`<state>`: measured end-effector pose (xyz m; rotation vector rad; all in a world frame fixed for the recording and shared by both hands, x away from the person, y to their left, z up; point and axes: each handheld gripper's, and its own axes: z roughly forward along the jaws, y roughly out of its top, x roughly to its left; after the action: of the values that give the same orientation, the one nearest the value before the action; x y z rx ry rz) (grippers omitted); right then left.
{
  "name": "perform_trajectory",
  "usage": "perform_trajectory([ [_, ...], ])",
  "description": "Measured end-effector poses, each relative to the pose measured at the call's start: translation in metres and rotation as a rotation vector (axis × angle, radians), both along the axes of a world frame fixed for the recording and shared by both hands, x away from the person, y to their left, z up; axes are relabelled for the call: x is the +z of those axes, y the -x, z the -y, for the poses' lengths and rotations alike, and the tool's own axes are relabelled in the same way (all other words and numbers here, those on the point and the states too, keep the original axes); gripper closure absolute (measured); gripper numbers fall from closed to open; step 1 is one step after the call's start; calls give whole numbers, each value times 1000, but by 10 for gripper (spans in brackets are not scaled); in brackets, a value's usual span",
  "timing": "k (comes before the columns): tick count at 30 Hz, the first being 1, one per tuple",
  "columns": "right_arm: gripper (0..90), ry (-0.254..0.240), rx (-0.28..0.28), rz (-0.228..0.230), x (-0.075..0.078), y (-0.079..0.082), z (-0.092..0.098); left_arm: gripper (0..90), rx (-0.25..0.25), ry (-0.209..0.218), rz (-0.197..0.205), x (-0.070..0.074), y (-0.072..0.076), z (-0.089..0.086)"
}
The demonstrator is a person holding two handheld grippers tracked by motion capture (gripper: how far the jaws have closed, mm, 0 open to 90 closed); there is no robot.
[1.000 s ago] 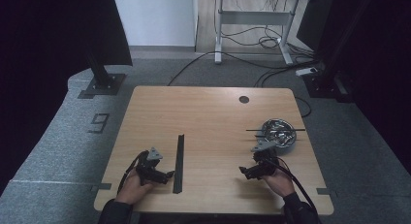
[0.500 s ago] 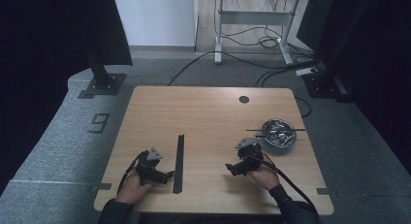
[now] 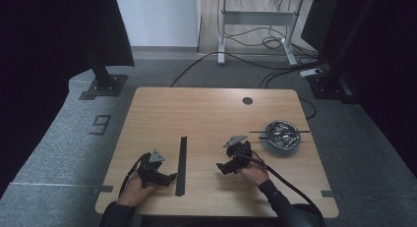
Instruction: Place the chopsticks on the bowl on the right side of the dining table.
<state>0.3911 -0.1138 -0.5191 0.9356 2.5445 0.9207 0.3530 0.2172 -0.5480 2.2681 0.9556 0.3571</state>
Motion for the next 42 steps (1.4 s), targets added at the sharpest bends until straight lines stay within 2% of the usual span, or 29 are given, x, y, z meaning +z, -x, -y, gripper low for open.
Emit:
perform_trajectory([
  [8,0,3,34,-2,-2,-10,-22,0,-1,-1,1,0,0,0],
  [21,0,19,45,-13,-3,-24,-53,0,0,0,0,0,0,0],
  [27,0,5,51,-6,-2,-27,-67,0,0,0,0,0,0,0],
  [28,0,-12,50,-15,-2,-29,-72,0,0,0,-1,0,0,0],
  [31,0,-10,50,-15,-3,-31,-78,0,0,0,-1,0,0,0],
  [41,0,-14,89,-24,-6,-33,-105,0,-2,-3,-2,0,0,0],
  [42,0,-26,113,-24,-8,-33,-110,0,-2,-4,-1,0,0,0],
])
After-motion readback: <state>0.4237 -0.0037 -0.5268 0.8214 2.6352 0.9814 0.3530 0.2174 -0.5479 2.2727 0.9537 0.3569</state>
